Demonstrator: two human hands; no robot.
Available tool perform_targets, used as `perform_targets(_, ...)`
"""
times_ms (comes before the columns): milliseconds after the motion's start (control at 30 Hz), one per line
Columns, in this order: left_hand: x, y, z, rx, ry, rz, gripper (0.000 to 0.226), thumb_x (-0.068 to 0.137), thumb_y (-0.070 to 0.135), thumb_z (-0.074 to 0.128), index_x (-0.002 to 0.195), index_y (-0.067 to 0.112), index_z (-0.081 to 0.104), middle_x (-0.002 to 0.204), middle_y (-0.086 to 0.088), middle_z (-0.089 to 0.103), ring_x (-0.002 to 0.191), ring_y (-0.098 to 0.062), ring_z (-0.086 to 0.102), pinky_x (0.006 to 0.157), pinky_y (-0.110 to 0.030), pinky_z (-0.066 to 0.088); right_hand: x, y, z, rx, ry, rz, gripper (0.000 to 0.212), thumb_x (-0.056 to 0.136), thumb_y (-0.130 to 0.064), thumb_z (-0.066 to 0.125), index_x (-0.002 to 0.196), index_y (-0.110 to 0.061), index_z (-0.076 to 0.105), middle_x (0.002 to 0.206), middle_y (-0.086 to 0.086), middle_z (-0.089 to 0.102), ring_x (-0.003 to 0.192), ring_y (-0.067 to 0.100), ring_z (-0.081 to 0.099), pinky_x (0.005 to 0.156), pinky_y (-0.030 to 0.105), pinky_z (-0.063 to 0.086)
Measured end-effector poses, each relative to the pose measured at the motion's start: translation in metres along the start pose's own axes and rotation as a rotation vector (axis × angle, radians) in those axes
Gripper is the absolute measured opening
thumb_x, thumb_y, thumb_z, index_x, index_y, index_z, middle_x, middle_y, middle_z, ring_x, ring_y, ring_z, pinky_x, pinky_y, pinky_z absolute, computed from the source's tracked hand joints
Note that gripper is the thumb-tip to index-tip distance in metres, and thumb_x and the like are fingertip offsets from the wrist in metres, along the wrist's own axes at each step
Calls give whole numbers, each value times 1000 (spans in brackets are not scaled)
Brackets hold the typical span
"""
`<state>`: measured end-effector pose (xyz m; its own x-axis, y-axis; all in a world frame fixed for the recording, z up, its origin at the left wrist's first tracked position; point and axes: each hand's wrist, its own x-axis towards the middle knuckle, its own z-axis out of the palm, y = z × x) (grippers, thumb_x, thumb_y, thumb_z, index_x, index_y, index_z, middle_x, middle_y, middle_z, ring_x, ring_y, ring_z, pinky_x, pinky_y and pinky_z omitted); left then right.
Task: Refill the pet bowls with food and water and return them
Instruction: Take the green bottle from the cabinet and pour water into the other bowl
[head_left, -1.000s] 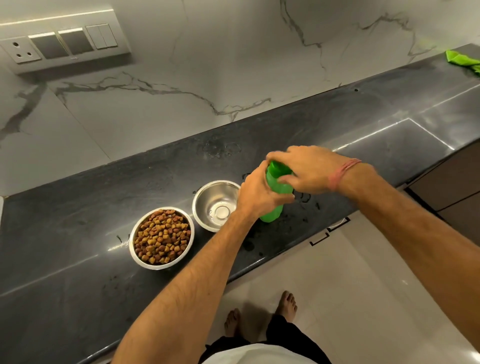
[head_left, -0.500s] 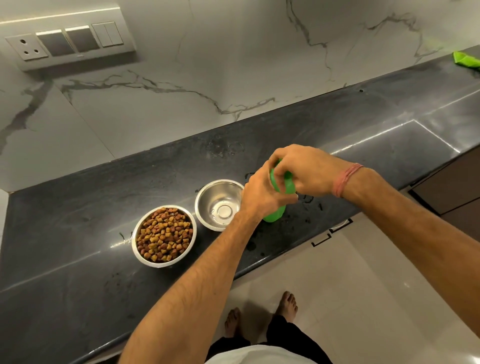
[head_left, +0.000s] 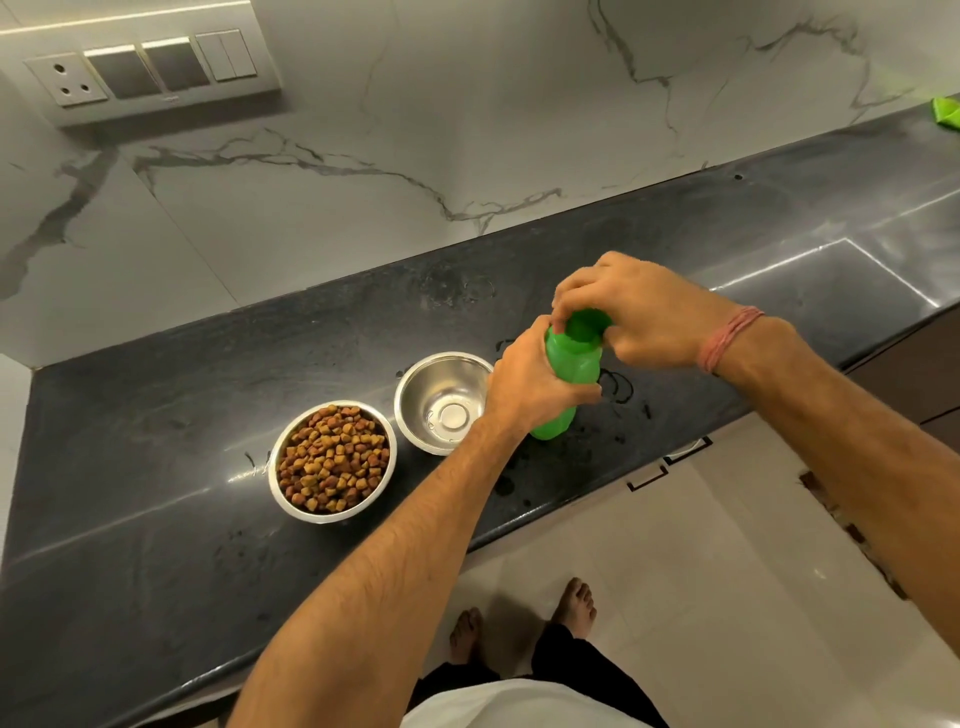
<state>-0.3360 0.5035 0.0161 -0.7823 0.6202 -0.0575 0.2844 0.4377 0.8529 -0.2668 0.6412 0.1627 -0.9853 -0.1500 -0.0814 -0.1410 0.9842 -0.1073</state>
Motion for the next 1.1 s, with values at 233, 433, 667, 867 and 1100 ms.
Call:
perform_targets(233, -5, 0, -2, -50, 4, 32, 95, 48, 64, 95, 132, 48, 53, 119, 19, 71, 109, -9, 70, 92, -49, 63, -31, -5, 4, 295, 397, 83, 45, 85, -16, 78, 123, -27, 58, 129, -5, 52, 108, 17, 61, 90, 42, 61)
perform_targets(433, -54, 5, -18, -83, 103, 213, 131, 59, 56, 105, 166, 35, 33, 163, 14, 42, 149, -12, 40, 122, -40, 41, -69, -46, 73, 908, 668, 353, 51, 86, -8, 87, 123, -17, 52, 126, 5, 61, 108, 17, 70, 87, 28, 61)
perform_targets(667, -126, -27, 0, -192, 151, 197, 74, 80, 19, 90, 149, 29, 63, 135, 13, 69, 125, -12, 66, 101, -41, 58, -73, -86, 162, 1382, 497, 439, 44, 87, 2, 77, 118, -14, 50, 124, 7, 67, 112, 27, 74, 91, 46, 62)
perform_targets(867, -156, -86, -3, -57, 232, 2, 61, 85, 33, 86, 143, 38, 68, 133, 21, 71, 122, -6, 65, 96, -37, 61, -64, -100, 209, 1524, 273, 422, 51, 88, -6, 85, 128, -8, 53, 132, 4, 69, 128, 20, 68, 103, 33, 58)
perform_targets(1100, -182, -150, -18, 194, 313, -283, 72, 68, 40, 103, 131, 37, 69, 123, 20, 60, 119, -6, 57, 101, -32, 53, -59, -87, 245, 1416, 452, 777, 34, 91, -13, 84, 118, -19, 64, 117, 11, 71, 114, 34, 73, 83, 39, 65)
